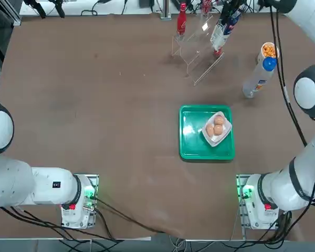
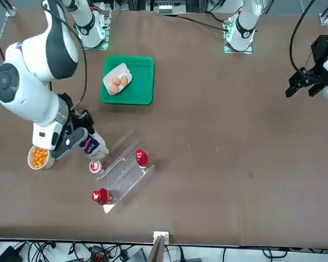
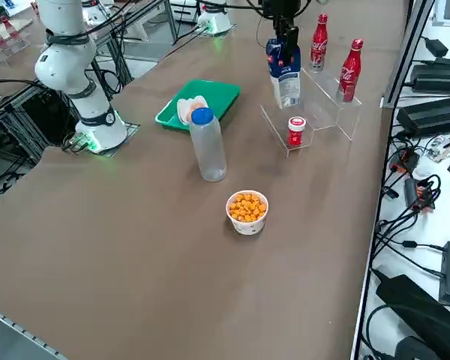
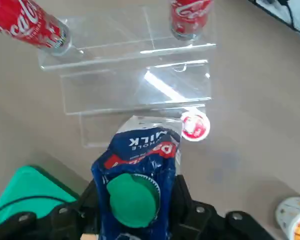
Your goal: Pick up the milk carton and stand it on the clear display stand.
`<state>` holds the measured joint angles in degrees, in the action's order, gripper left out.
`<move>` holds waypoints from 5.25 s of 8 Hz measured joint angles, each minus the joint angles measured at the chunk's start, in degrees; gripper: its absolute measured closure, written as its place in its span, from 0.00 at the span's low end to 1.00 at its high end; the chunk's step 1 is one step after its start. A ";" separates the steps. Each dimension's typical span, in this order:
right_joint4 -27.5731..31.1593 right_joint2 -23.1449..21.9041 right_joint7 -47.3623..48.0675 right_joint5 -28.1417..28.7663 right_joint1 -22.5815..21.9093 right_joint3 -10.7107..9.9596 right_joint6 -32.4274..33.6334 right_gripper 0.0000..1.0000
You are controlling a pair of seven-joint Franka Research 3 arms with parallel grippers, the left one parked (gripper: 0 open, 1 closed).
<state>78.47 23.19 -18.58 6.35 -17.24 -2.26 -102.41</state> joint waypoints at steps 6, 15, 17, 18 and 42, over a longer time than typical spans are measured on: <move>-0.15 3.13 -0.33 1.93 -1.40 -0.03 -5.93 0.39; -0.26 7.03 -2.19 1.92 -4.46 -0.02 -12.52 0.37; -0.26 7.36 -2.19 1.92 -4.57 -0.03 -13.16 0.28; -0.26 7.37 -2.19 1.92 -4.59 -0.03 -13.47 0.26; -0.90 -14.29 7.78 -2.15 -3.02 -22.75 16.07 0.00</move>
<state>77.58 8.90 -10.79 4.19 -20.26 -25.01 -86.34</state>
